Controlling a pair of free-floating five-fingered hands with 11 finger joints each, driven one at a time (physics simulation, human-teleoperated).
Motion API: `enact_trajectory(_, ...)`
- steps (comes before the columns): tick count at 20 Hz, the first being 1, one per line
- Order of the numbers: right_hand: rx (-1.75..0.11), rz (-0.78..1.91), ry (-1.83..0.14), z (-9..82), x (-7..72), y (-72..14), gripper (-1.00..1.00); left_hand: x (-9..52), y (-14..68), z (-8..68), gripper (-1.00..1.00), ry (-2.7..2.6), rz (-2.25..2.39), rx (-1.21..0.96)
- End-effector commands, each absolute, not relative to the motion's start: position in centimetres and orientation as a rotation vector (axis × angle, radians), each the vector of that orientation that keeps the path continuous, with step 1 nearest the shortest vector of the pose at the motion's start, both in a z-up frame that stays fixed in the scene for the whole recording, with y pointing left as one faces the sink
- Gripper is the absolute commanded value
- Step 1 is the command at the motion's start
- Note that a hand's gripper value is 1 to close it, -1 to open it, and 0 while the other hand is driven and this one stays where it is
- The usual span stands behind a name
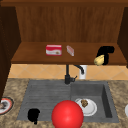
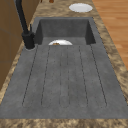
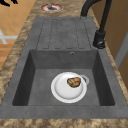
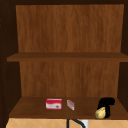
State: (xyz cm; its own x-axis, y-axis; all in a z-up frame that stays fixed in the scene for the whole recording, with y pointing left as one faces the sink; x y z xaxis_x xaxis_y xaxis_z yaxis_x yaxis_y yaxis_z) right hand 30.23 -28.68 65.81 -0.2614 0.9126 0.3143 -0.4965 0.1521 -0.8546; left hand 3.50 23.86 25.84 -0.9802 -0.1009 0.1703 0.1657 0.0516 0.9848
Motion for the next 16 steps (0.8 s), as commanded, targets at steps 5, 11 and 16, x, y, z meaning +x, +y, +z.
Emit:
enact_trajectory(5, -0.457, 1.430, -1.182, 64.6, 23.8, -31.4, 1.00, 3.5, 23.9, 25.8, 0.00, -2.128, -2.038, -0.067)
enact_trajectory(11, -0.478, 1.441, -1.179, 62.2, 18.8, -34.0, 1.00, 3.5, 23.9, 25.8, 0.00, -2.128, -2.038, -0.067)
enact_trajectory(16, -0.500, 1.454, -1.171, 58.6, 14.9, -35.5, 1.00, 3.5, 23.9, 25.8, 0.00, -2.128, -2.038, -0.067)
